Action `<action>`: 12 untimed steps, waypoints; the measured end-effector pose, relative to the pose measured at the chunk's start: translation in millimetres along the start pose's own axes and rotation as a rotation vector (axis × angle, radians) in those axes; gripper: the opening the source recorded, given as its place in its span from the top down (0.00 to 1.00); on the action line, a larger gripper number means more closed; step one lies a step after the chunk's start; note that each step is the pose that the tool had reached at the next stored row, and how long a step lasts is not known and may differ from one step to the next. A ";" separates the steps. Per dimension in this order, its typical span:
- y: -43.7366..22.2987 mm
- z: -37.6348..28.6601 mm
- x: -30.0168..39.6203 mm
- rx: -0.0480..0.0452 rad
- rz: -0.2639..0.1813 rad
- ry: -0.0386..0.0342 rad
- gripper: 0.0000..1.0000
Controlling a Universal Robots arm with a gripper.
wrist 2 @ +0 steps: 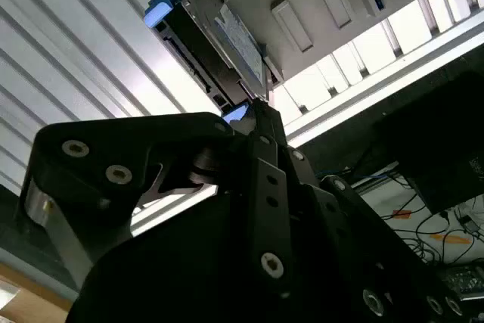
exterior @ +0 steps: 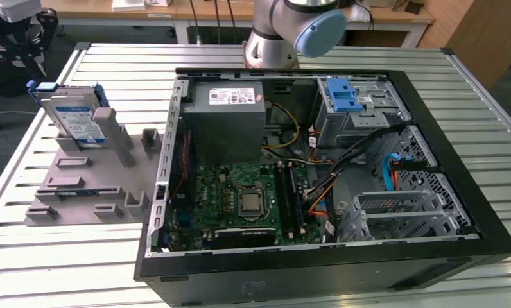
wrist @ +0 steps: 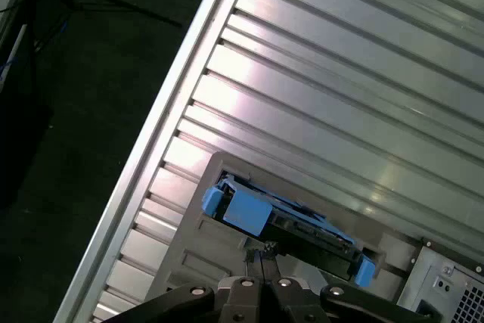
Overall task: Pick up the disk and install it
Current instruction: 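Pick up the disk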
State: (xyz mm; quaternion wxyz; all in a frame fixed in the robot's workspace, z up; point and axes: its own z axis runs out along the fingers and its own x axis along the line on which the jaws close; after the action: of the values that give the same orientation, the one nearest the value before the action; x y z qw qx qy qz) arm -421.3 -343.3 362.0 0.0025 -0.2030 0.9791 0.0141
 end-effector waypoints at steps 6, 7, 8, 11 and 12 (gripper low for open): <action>0.0 0.0 0.0 -0.0001 -0.006 0.0001 0.89; 0.0 0.0 0.0 0.0000 -0.006 0.0001 0.89; 0.0 0.0 0.0 -0.0001 -0.006 0.0001 0.89; 0.0 0.0 0.0 -0.0001 -0.006 0.0001 0.89; 0.0 0.0 0.0 -0.0001 -0.006 0.0001 0.89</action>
State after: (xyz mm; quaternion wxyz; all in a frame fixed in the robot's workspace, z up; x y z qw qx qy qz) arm -421.3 -343.3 362.0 0.0025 -0.2061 0.9784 0.0141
